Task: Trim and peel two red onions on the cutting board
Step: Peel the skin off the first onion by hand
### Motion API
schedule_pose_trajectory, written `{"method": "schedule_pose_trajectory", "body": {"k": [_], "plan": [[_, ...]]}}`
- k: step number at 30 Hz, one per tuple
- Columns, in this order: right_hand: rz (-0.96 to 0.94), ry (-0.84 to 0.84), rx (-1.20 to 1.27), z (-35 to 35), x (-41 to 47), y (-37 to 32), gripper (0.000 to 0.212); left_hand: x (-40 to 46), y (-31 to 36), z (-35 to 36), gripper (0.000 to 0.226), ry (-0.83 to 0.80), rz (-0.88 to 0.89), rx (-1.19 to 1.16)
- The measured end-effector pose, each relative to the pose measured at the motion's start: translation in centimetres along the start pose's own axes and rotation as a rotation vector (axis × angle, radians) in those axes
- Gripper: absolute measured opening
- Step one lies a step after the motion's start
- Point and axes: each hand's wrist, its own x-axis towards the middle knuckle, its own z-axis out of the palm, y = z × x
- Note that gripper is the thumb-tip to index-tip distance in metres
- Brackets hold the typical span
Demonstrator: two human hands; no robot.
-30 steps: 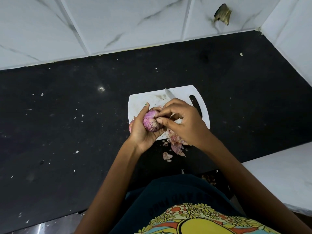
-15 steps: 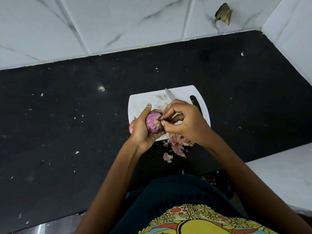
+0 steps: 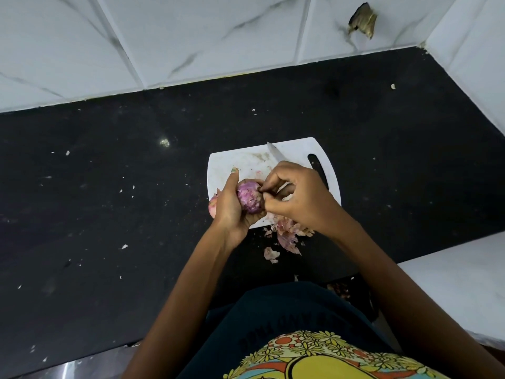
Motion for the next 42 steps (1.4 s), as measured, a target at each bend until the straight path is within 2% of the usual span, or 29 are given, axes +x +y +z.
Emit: {"method": "schedule_pose_trajectory", "body": {"k": [2, 8, 14, 15, 17, 20, 22, 24, 30, 35, 39, 41, 42], "plan": [[0.017, 0.007, 0.048, -0.2, 0.1, 0.6, 0.006, -0.2, -0.1, 0.1, 0.054, -0.044, -0.015, 0.004], [0.171, -0.012, 0.216, -0.6, -0.2, 0.8, 0.017, -0.4, 0.3, 0.5, 0.052, -0.045, -0.084, -0.112], [0.114, 0.052, -0.043, -0.4, -1.0, 0.7, 0.042, -0.7, 0.3, 0.7, 0.044, -0.004, -0.043, -0.051], [0.111, 0.068, -0.039, -0.4, -0.9, 0.8, 0.037, -0.8, 0.3, 0.8, 0.042, 0.001, -0.021, -0.013], [0.111, 0.082, 0.016, -0.4, -0.9, 0.8, 0.010, -0.9, 0.2, 1.0, 0.039, 0.025, 0.028, 0.044], [0.143, 0.013, 0.043, -0.2, -0.9, 0.6, 0.032, -0.9, 0.2, 1.2, 0.038, 0.073, 0.099, 0.076], [0.131, 0.011, 0.020, 0.3, -1.0, 0.1, 0.035, -1.0, 0.1, 1.4, 0.040, 0.059, 0.127, 0.082], [0.115, 0.044, 0.036, 0.7, -1.0, 0.0, 0.033, -1.1, 0.1, 1.5, 0.041, 0.057, 0.146, 0.096], [0.116, 0.000, 0.137, 0.0, -0.7, 0.2, 0.022, -1.3, 0.1, 1.3, 0.040, 0.069, 0.143, 0.140], [0.085, -0.030, 0.219, -0.6, -0.4, 0.6, 0.025, -1.7, 0.2, 1.3, 0.039, 0.016, 0.102, 0.112], [0.187, 0.078, 0.294, -0.4, -0.5, 2.0, 0.015, -1.9, 0.2, 1.4, 0.041, 0.023, 0.038, -0.001], [0.220, 0.059, 0.274, -0.3, -0.7, 2.4, 0.012, -1.6, 0.1, 1.2, 0.044, 0.028, 0.038, -0.049], [0.214, 0.022, 0.231, -0.2, -0.9, 2.4, 0.017, -1.5, 0.2, 1.1, 0.046, 0.019, 0.046, -0.056]]}}
